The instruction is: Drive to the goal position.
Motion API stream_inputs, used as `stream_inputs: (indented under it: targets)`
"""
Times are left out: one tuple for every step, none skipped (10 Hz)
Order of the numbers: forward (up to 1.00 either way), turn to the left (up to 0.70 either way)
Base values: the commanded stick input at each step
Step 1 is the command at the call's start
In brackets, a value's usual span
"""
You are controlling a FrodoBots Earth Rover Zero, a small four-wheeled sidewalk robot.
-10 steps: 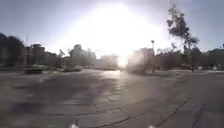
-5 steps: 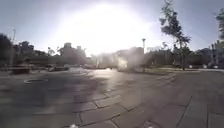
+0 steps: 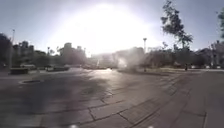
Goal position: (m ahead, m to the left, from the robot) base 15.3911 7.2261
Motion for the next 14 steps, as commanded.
stream_inputs:
  targets:
    - [0.70, 0.00]
    - [0.70, 0.00]
    - [0.70, 0.00]
    - [0.70, 0.00]
    - [0.70, 0.00]
    - [0.70, 0.00]
    - [0.70, 0.00]
    - [0.70, 0.00]
    - [0.70, 0.00]
    - [0.70, 0.00]
    - [0.70, 0.00]
    - [0.70, 0.00]
    - [0.70, 0.00]
    - [0.70, 0.00]
